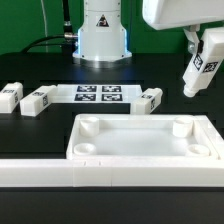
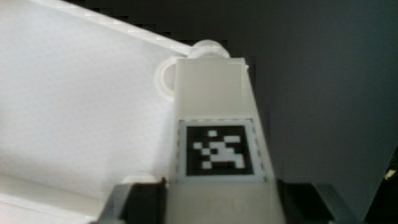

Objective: Assemble desk

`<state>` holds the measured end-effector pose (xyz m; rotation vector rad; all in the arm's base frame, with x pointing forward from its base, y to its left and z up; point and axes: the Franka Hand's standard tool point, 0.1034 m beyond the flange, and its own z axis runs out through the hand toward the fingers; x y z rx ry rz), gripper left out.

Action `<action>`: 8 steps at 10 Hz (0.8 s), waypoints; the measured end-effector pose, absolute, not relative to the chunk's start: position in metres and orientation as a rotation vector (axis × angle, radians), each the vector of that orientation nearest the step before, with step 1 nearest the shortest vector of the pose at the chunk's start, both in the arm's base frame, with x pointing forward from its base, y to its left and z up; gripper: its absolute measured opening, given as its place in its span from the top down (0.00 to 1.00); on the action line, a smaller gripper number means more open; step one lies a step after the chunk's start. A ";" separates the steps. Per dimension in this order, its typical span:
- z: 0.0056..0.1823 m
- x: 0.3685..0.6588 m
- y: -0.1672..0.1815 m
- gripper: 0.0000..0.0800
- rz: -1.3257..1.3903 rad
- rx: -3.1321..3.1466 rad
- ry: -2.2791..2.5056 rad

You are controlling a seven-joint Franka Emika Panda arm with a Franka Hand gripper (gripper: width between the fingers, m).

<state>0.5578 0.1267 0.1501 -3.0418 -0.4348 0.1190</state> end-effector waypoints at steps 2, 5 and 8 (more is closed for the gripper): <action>0.150 0.566 0.127 0.64 -0.091 -3.041 -0.428; 0.157 0.588 0.120 0.64 -0.356 -3.010 -0.431; 0.162 0.598 0.122 0.64 -0.351 -3.009 -0.434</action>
Offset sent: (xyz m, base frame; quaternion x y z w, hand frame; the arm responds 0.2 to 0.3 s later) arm 0.0303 -0.0049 0.0149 0.0232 0.1995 -0.0017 0.9796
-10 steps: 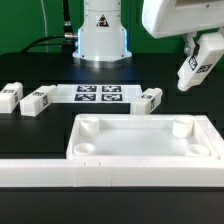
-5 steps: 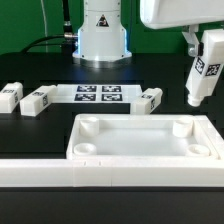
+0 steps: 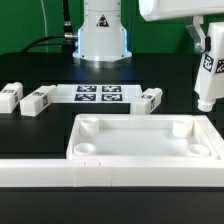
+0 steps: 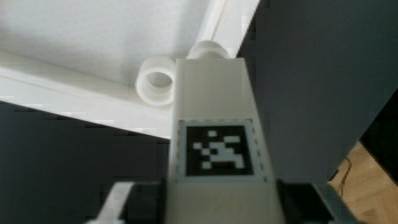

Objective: Assemble desk

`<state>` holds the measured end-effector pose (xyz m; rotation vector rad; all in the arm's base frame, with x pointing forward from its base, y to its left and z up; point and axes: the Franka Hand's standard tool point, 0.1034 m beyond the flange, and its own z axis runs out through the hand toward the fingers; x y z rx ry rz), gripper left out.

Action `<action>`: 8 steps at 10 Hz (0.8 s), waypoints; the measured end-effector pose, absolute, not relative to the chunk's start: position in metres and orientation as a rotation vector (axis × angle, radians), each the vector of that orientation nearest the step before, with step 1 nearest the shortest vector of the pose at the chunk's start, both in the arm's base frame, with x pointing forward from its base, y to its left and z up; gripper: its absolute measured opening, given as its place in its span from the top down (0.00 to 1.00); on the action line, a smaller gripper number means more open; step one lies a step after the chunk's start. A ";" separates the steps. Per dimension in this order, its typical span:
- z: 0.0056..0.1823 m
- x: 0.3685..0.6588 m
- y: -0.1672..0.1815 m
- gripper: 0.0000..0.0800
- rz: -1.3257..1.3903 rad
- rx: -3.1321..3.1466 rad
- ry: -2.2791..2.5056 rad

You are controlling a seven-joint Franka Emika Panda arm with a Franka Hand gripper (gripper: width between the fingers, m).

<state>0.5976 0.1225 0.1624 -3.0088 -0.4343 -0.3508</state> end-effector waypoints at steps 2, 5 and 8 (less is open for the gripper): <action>0.161 0.598 0.122 0.64 -0.350 -3.008 -0.439; 0.147 0.624 0.114 0.64 -0.376 -2.999 -0.471; 0.147 0.631 0.115 0.64 -0.430 -2.991 -0.466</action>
Offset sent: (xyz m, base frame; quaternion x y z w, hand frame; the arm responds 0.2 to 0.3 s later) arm 0.0452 -0.0170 -0.0209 -0.0344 0.0555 -0.0464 0.9968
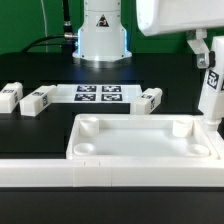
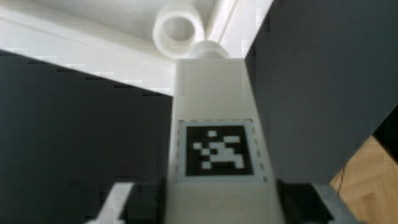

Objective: Assemble desk

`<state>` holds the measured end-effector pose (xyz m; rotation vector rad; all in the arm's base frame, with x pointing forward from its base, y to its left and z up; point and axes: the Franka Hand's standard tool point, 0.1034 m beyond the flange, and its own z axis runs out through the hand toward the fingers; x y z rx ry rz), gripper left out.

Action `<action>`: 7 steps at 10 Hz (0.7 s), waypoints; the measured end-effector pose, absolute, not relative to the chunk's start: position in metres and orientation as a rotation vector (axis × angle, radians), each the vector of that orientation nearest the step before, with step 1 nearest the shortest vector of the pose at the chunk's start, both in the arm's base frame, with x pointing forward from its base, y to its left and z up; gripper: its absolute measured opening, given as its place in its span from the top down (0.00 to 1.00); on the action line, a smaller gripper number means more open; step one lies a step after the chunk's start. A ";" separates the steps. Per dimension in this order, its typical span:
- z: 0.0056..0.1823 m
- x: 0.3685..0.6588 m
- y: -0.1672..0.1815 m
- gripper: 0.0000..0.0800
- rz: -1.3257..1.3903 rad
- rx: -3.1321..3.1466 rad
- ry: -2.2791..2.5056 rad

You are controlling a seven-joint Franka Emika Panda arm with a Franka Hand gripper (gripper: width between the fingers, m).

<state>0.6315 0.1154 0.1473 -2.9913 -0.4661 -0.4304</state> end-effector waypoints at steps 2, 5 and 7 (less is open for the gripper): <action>0.150 0.640 0.113 0.64 -0.630 -2.963 -0.472; 0.134 0.631 0.113 0.64 -0.609 -2.965 -0.475; 0.130 0.633 0.107 0.64 -0.597 -2.969 -0.503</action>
Offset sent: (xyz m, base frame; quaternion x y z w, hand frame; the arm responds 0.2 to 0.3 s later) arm 0.0003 -0.0024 -0.0134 -0.0231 0.0205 -0.0196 0.9993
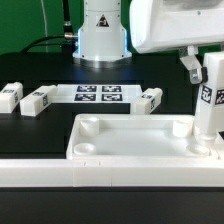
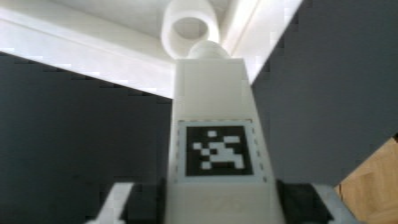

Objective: Assemble desk

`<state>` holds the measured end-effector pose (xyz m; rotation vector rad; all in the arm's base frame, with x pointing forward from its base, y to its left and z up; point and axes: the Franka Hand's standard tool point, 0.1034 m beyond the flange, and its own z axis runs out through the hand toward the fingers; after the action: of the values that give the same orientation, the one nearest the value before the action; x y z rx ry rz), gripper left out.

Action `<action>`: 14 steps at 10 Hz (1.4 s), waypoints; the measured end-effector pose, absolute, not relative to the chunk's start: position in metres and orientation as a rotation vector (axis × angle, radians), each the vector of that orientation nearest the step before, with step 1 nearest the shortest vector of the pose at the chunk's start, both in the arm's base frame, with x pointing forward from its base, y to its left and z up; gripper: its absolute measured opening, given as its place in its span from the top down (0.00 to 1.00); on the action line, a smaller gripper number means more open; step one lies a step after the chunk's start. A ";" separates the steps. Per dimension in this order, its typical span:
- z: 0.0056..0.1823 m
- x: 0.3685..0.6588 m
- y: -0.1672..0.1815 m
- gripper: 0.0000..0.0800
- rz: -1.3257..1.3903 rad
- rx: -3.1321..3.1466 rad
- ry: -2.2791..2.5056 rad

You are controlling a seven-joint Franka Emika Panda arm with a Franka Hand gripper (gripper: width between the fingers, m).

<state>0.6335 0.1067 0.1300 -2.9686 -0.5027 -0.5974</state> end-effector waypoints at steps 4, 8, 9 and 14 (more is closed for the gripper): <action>0.130 0.634 0.107 0.64 -0.581 -2.971 -0.508; 0.125 0.632 0.096 0.64 -0.544 -2.983 -0.553; 0.125 0.632 0.096 0.64 -0.544 -2.983 -0.554; 0.121 0.627 0.105 0.64 -0.539 -2.976 -0.574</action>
Offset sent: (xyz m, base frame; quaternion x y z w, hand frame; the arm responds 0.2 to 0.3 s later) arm 0.0000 0.0000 0.0000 0.0000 0.0000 0.0000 1.0000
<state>0.6266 0.1052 0.1207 -2.9762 -0.5741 -0.5391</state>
